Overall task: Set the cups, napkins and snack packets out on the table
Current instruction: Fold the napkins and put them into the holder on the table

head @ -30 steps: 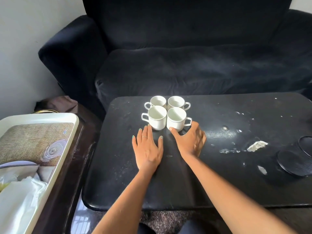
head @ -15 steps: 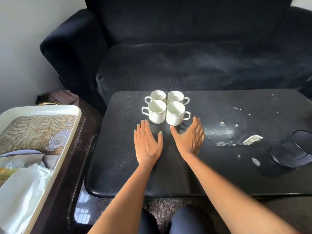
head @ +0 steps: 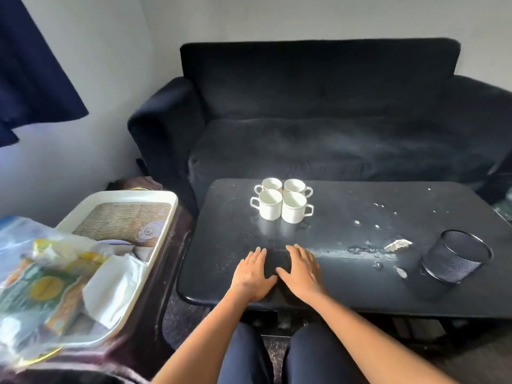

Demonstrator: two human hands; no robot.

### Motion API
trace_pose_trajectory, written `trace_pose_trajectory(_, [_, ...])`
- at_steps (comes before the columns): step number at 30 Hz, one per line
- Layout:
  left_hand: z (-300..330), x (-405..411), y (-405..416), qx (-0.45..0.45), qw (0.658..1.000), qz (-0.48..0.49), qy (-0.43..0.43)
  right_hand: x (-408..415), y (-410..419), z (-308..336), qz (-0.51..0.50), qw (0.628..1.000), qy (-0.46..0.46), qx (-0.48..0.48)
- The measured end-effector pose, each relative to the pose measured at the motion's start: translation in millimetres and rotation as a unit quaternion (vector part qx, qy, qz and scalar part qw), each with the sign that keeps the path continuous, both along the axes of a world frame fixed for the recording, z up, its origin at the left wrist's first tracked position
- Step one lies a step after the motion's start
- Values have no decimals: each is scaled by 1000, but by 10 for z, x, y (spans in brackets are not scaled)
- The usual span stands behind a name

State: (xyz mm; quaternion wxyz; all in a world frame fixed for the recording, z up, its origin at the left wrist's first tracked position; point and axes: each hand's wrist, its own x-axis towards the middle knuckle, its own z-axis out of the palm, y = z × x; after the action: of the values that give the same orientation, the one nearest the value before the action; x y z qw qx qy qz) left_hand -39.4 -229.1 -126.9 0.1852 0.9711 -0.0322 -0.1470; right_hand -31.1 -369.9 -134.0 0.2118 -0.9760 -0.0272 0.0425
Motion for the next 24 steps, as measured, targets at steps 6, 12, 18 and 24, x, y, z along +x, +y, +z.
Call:
trace_pose_trajectory(6, [398, -445, 520, 32, 997, 42, -55, -301, 354, 369, 74, 996, -43, 5])
trace_pose_trajectory(12, [866, -872, 1235, 32, 988, 115, -99, -494, 947, 758, 152, 985, -70, 45])
trace_pose_trajectory(18, [986, -1199, 1755, 5, 980, 183, -75, -681, 1522, 1007, 225, 969, -65, 73])
trace_pose_trajectory(24, [872, -1335, 1895, -1, 977, 213, 23, -736, 1981, 1158, 266, 961, -40, 60])
